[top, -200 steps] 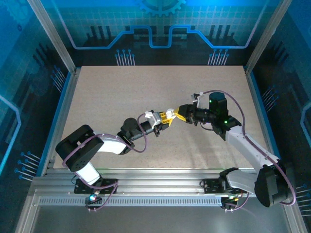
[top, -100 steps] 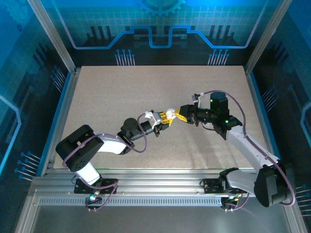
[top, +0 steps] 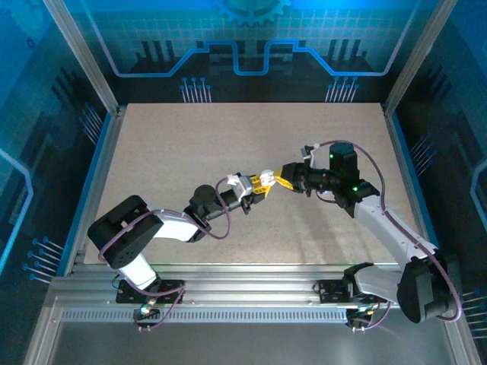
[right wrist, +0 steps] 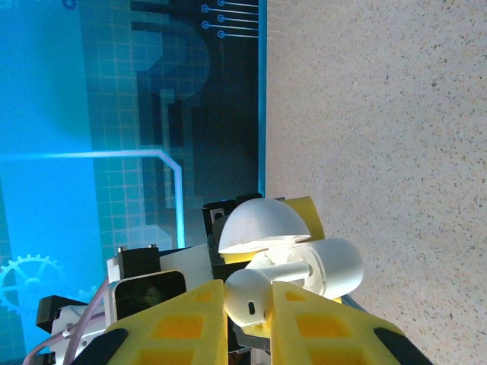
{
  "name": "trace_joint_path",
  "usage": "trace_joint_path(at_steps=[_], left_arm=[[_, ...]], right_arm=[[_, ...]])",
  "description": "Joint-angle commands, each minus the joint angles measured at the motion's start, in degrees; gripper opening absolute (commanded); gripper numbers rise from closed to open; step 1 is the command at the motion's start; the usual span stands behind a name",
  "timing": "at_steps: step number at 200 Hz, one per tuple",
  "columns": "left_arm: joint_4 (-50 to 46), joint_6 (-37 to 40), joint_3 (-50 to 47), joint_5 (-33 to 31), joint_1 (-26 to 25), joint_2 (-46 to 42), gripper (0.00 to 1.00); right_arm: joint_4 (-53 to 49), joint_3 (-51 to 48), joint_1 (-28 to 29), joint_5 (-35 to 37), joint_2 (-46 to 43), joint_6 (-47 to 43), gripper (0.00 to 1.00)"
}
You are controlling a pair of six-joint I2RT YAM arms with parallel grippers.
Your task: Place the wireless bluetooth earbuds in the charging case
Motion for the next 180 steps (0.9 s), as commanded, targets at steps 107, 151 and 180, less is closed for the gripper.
trace_joint_path(at_steps=[107, 151, 180], left_arm=[[3.7, 1.3, 1.6, 0.6, -0.6, 0.5, 0.1], [4.1, 1.1, 1.5, 1.1, -0.6, 0.4, 0.1], [4.4, 0.8, 1.5, 1.6, -0.7, 0.2, 0.1]], right_arm=[[-1.4, 0.7, -1.0, -4.8, 0.2, -0.3, 0.18], [-2.6, 1.1, -1.2, -5.2, 0.6, -0.8, 0.18], [-3.8, 1.2, -1.9, -5.2, 0.9, -1.2, 0.18]])
